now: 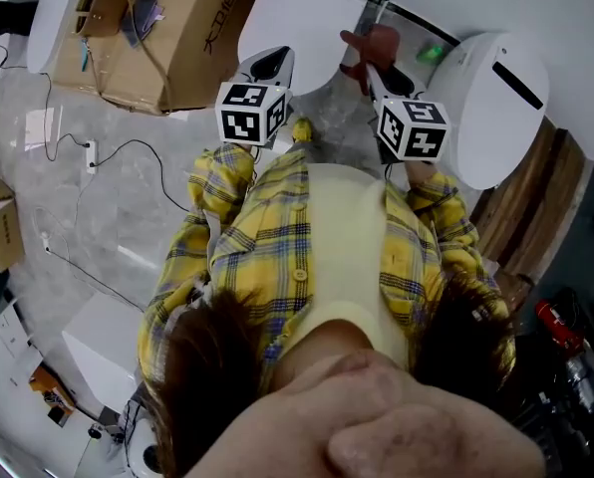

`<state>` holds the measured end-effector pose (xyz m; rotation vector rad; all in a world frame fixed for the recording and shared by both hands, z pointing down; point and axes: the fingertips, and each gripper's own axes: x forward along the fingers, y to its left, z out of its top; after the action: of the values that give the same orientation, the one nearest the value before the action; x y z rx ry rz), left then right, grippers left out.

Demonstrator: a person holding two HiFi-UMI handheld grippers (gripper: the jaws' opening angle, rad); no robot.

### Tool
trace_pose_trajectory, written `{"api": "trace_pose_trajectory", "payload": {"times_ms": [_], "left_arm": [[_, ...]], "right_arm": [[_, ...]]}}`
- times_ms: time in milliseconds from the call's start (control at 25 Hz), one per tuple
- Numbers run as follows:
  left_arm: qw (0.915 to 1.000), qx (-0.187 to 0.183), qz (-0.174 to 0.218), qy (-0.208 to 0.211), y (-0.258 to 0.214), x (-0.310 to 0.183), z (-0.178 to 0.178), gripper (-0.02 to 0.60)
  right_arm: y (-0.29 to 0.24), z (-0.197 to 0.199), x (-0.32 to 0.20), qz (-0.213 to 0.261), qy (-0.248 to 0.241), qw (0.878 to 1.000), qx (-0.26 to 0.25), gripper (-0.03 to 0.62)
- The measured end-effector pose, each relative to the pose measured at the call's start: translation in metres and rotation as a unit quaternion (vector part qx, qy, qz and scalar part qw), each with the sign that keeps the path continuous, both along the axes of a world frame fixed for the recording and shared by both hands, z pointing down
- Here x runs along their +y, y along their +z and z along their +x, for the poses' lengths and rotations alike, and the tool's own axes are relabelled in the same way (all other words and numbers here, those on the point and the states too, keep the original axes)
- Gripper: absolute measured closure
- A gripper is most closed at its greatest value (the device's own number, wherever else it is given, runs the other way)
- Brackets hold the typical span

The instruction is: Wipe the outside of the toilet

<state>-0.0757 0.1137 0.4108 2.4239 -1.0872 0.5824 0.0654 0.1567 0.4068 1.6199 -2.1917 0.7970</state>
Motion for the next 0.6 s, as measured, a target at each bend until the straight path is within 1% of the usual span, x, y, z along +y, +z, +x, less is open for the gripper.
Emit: {"api": "trace_pose_trajectory", "payload": {"times_ms": [360, 480, 600], "left_arm": [[0.9999, -0.009, -0.002, 0.008, 0.003, -0.035, -0.041, 0.572], [1.0, -0.003, -0.009, 0.001, 0.007, -0.04, -0.046, 0.572], [0.9999, -0.005, -0.01, -0.01, 0.011, -0.05, -0.045, 0.572]], "right_arm": [[-0.008, -0.051, -0.055, 0.014, -0.013, 1.0, 0.003, 0.51], [-0.01, -0.061, -0.072, 0.019, -0.023, 1.0, 0.007, 0.51], [-0.011, -0.063, -0.095, 0.027, -0.034, 0.999, 0.011, 0.51]]}}
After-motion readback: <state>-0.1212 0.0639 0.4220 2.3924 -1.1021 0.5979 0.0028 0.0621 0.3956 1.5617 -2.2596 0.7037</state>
